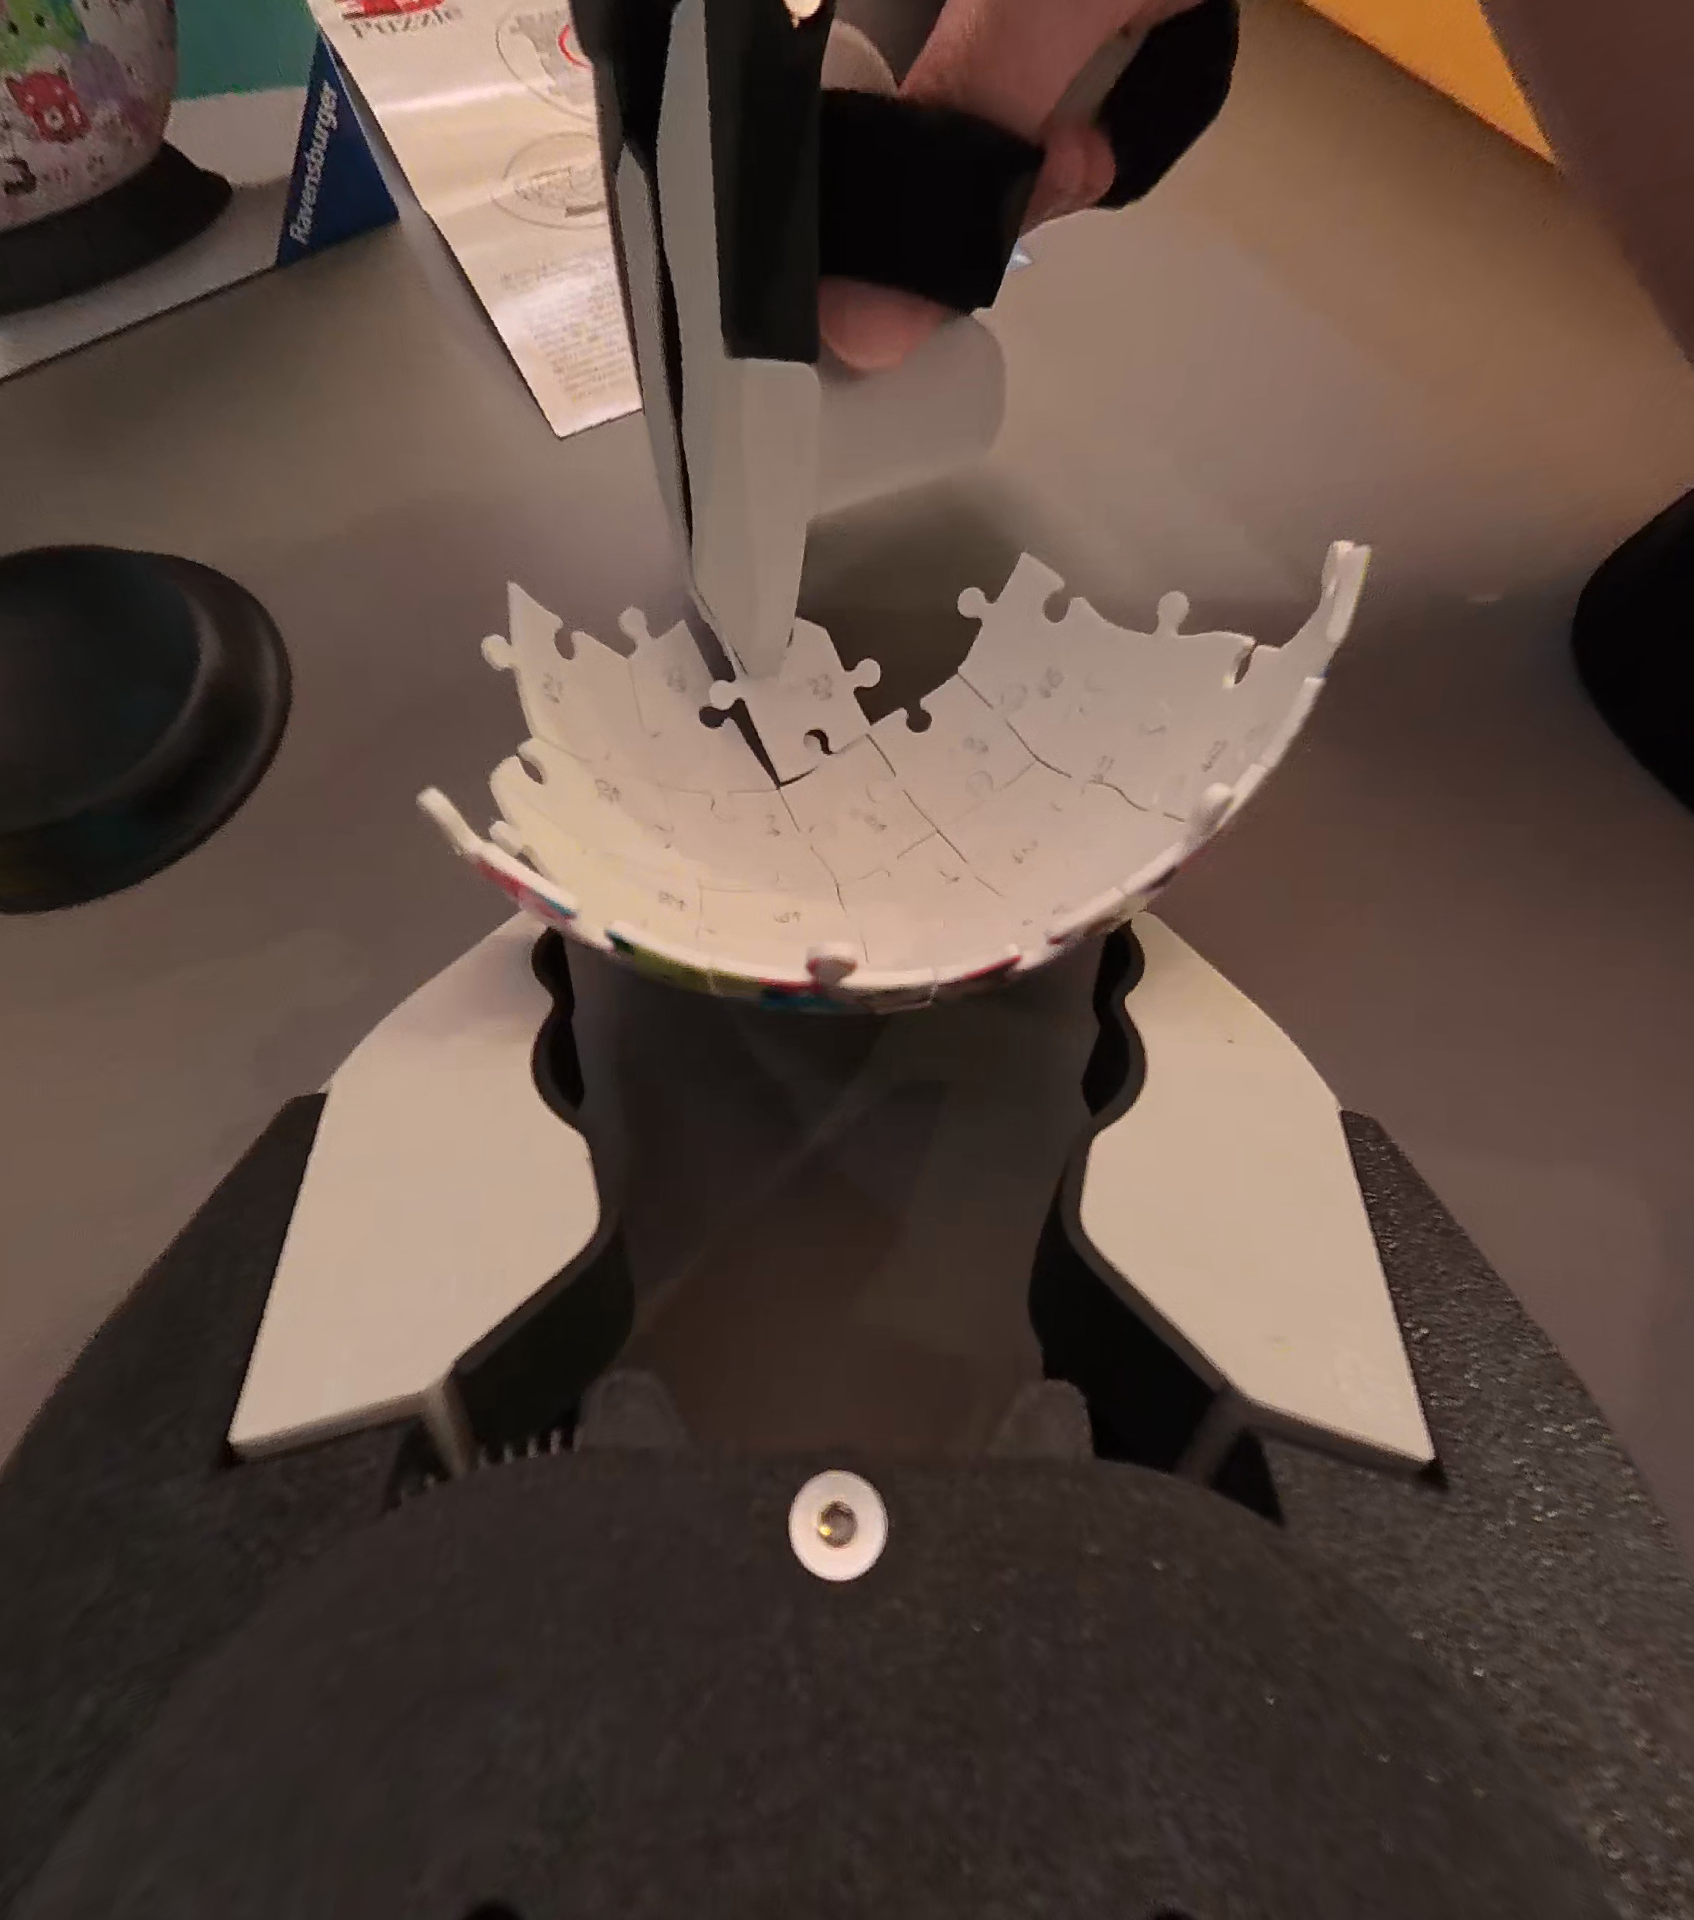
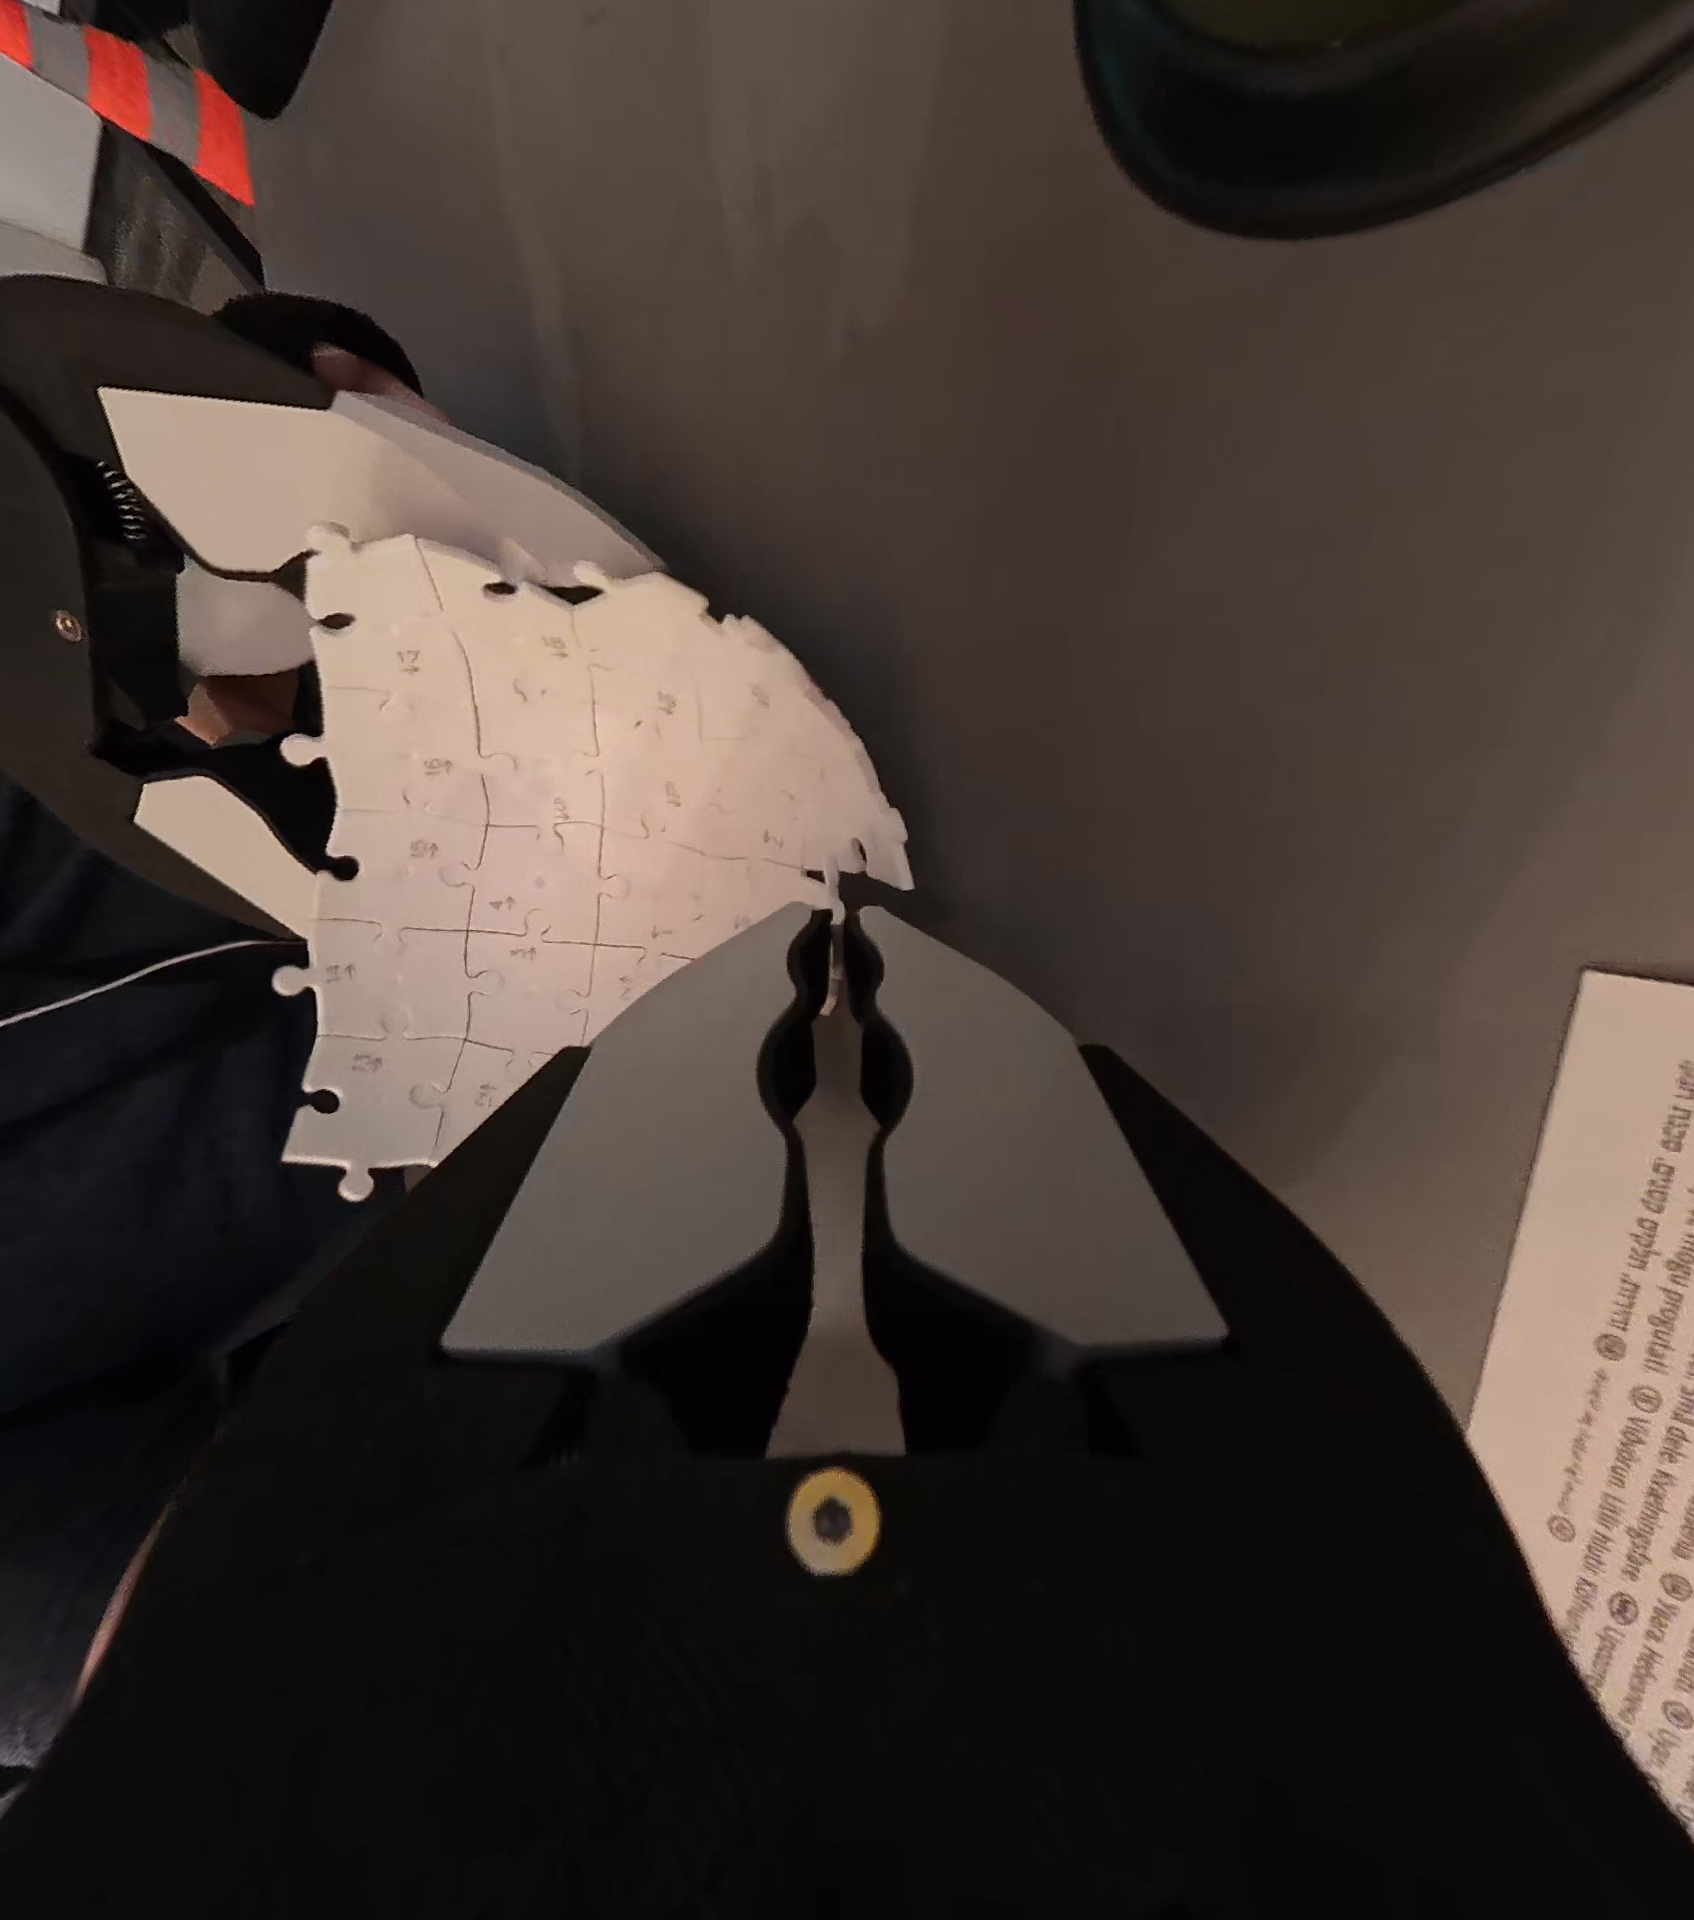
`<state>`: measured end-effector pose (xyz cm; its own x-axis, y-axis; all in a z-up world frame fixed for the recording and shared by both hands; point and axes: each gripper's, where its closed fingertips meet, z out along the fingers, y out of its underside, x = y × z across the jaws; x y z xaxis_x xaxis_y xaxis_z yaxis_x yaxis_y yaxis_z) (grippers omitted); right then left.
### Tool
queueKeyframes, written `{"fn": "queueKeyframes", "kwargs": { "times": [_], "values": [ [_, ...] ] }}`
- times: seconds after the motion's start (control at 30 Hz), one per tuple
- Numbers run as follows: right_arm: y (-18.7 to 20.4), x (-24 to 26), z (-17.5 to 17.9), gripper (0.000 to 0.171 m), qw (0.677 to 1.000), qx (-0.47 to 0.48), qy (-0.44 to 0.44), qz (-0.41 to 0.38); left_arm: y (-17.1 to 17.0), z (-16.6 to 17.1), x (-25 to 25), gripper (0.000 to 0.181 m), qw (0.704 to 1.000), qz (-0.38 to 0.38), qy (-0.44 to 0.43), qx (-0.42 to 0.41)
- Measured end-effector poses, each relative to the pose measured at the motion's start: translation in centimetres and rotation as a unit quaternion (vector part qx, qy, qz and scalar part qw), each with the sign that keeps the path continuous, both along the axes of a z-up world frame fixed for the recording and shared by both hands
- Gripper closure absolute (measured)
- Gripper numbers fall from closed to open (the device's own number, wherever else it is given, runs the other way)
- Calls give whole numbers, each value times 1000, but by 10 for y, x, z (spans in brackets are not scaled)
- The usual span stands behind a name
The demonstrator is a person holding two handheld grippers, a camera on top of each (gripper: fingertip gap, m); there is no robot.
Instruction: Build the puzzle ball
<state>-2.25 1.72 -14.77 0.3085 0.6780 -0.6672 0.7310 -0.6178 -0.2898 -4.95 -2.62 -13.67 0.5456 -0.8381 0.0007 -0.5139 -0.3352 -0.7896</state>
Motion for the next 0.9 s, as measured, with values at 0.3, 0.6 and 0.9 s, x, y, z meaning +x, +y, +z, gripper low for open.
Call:
{"fn": "queueKeyframes", "kwargs": {
  "times": [0.3, 0.6, 0.9],
  "values": [
    [3, 4, 0, 168, 998, -41, 9, -47, 9, -9, -2, 63, 1000, 27, 9, -8],
    [-2, 4, -2, 168, 996, -70, 10, -54, 11, 2, 8, 75, 999, 28, -29, 0],
    [13, 5, 17, 168, 995, -27, 69, -59, 14, 5, -3, 85, 999, -9, -45, -12]
  ]
}}
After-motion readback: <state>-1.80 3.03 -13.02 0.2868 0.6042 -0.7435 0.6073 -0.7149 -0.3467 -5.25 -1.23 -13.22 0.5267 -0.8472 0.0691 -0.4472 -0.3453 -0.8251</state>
